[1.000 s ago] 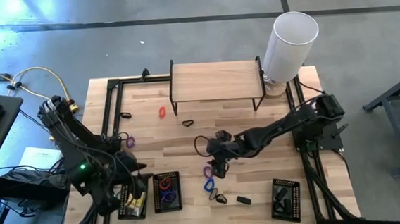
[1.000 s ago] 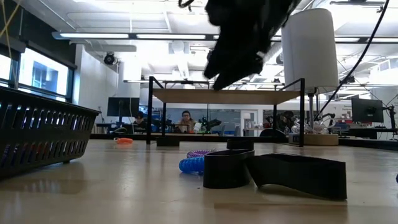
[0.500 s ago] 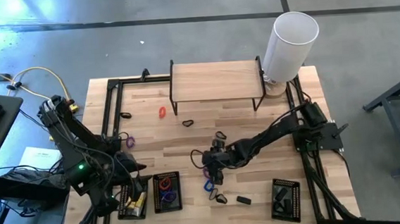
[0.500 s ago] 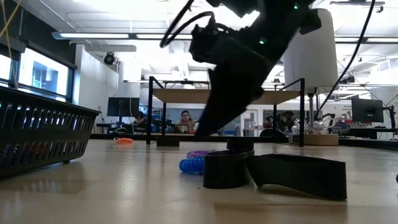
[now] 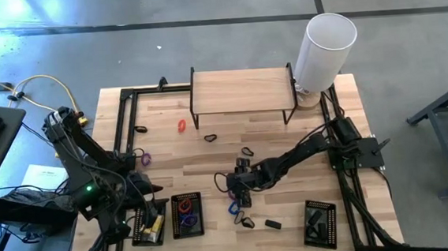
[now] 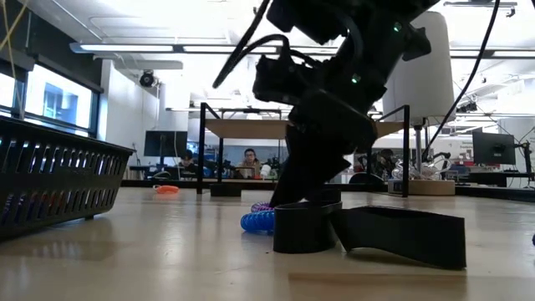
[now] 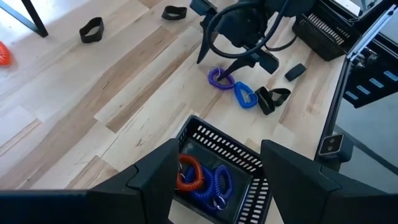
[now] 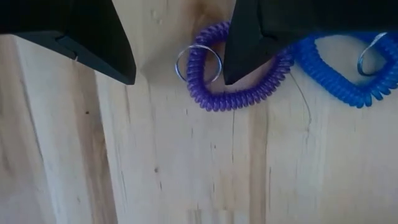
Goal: Pick & Place Office Desk Supplies
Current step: Put the violet spring key chain into the middle black basket
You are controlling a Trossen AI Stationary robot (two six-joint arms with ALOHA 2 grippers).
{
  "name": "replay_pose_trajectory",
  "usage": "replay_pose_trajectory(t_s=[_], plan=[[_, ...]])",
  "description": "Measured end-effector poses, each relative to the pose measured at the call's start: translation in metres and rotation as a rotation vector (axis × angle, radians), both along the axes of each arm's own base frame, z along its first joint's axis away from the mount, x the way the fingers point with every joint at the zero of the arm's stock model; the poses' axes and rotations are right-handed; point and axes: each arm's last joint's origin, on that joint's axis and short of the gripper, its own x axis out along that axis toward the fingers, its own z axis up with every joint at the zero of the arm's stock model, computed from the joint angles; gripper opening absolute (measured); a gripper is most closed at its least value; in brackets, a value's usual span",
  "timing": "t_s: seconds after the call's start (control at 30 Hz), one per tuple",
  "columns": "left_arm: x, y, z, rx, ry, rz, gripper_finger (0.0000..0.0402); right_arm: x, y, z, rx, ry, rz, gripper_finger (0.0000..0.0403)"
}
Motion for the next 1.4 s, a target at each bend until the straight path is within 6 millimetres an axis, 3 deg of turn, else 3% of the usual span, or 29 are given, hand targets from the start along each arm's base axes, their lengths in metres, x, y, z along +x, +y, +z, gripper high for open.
replay_pose_trajectory(t_s=[0.3,0.43,0.7,0.87,1.1,1.27,1.4], plan=[[0.000,0.000,0.000,-0.010,-0.003,0.005,0.0221,0.000,0.002,-0.018,0.026,0.058,0.015,0.0225],[0.001,-0.001,0.000,-0.019,-0.009,0.006,0.0221,-0.001,0.001,-0.019,0.006,0.064,0.006,0.0185],[0.002,-0.002,0.001,-0.038,-0.022,0.009,0.0221,-0.001,0.001,-0.020,-0.007,0.061,-0.001,0.0064],[0.002,-0.004,0.002,-0.048,-0.033,0.008,0.0221,-0.002,0.003,-0.017,0.004,0.055,-0.014,0.0050],[0.005,-0.002,0.002,-0.050,-0.043,0.023,0.0221,-0.012,0.006,0.014,-0.002,0.063,-0.039,0.0039],[0.013,0.004,0.002,0.007,-0.053,0.044,0.0221,-0.015,0.010,0.061,-0.052,0.028,-0.036,0.0038],[0.025,0.010,0.004,0.104,-0.094,0.058,0.0221,-0.015,0.011,0.087,-0.099,0.011,-0.038,0.0038]])
